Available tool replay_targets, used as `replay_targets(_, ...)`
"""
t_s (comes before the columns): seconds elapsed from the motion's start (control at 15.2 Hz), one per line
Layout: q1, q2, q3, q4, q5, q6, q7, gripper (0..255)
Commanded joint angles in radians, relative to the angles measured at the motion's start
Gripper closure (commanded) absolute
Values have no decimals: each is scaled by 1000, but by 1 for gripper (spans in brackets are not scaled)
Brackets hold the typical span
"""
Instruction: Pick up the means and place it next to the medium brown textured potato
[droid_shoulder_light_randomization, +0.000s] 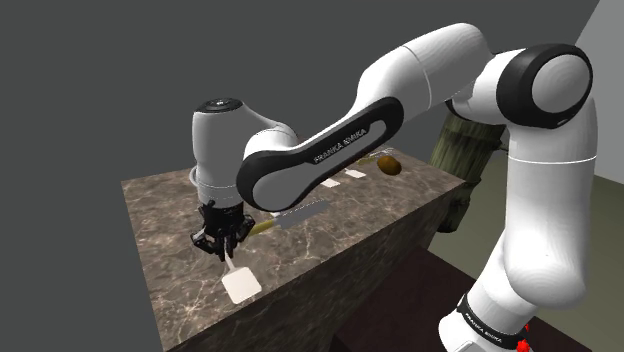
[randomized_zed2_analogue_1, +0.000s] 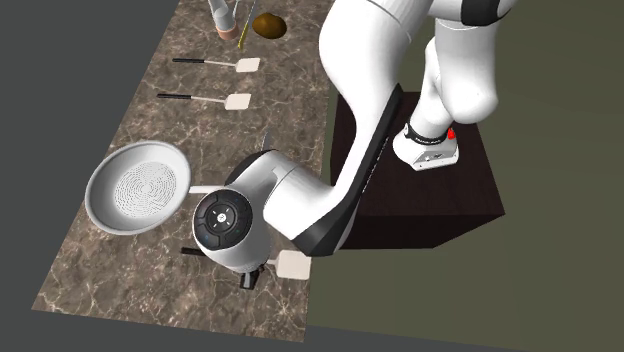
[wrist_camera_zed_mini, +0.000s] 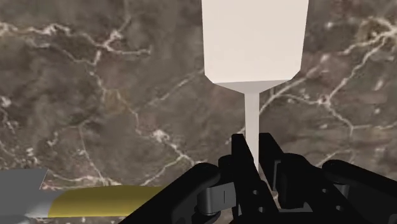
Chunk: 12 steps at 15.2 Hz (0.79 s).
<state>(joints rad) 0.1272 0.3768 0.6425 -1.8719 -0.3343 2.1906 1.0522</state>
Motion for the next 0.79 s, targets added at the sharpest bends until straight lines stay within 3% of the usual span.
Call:
replay_targets(0.0,-2,-11,6,14,11,-23,-7,255)
replay_targets(0.73,-19,-76,32,85,69,-144,-49,255)
